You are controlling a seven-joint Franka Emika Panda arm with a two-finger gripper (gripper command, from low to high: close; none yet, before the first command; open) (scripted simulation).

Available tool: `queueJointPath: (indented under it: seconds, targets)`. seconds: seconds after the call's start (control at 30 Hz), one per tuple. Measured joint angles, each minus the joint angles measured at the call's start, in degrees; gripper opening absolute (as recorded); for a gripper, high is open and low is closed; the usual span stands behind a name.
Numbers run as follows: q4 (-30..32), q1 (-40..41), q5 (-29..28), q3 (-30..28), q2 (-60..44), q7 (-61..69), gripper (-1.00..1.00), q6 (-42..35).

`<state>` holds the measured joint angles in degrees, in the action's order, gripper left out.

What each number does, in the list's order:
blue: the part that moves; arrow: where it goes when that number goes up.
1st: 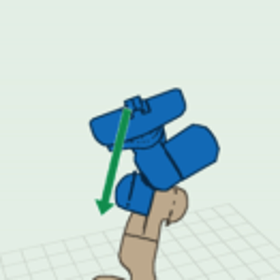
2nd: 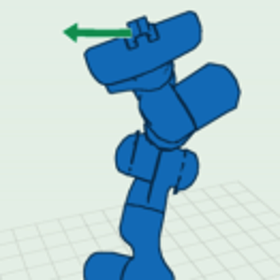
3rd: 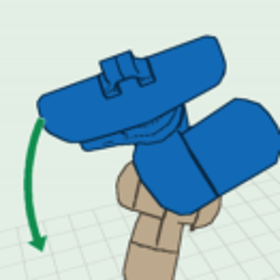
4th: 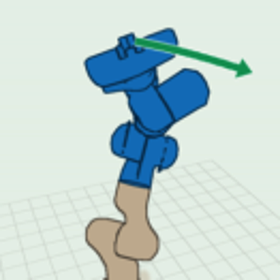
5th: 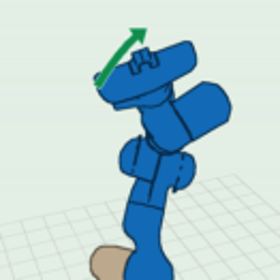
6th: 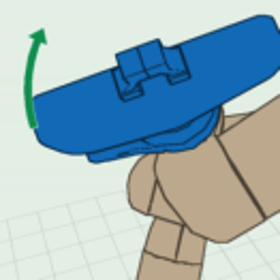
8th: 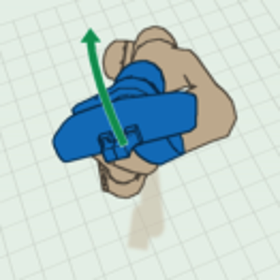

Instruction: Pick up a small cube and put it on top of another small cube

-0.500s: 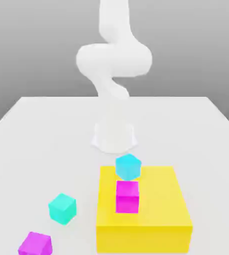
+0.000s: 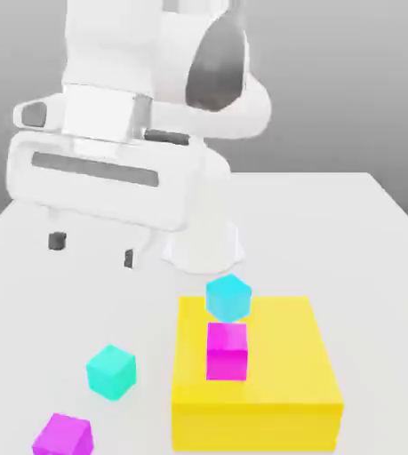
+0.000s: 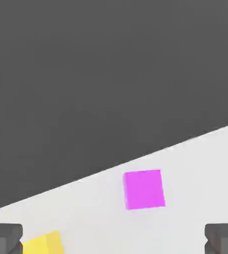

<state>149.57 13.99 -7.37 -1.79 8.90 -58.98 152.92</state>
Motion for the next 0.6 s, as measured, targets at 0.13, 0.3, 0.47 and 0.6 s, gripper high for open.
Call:
queueJointPath:
  seconds: [0.13,0.3,0.47,0.6]
  targets:
    - [4.1,2.3,3.2,-1.3,-8.1,0.5,0.0,5.0]
    - [6.0,4.2,8.8,0.0,-18.2,3.2,0.0,12.2]
    - [4.7,4.9,9.4,0.9,-26.2,3.7,-1.0,18.7]
    - [4.7,5.0,9.3,0.9,-26.2,3.6,-1.0,18.7]
